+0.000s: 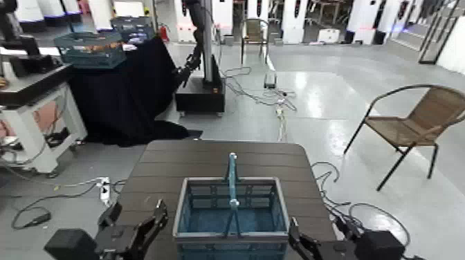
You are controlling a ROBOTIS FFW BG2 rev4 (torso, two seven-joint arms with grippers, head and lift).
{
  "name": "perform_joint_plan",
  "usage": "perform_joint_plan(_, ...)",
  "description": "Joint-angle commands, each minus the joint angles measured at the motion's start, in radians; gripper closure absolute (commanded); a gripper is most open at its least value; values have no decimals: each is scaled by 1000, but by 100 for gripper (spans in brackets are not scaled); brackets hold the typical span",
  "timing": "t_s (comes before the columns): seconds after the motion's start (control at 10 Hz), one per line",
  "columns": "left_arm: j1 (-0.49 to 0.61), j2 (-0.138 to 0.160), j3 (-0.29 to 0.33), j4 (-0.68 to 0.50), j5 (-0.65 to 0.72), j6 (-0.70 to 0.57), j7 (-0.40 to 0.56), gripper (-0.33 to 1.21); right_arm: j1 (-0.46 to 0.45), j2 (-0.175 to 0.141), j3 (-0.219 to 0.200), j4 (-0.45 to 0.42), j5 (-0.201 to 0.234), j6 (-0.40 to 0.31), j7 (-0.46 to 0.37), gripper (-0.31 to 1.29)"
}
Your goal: Place the crate on the table.
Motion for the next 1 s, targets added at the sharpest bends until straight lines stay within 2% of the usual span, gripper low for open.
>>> perform_joint_plan(0.1,41,-12,-4,-2,-54,-47,18,12,5,3,-3,1,-2,0,0,15)
perform_joint_plan(0.5,92,-15,-17,-34,-80,-20,73,12,11,11,-9,5,-11,-6,1,15)
perform_joint_plan(1.0,84,-3,-24,-65,-84,54,76,12,11,8,-9,6,-11,-11,0,15)
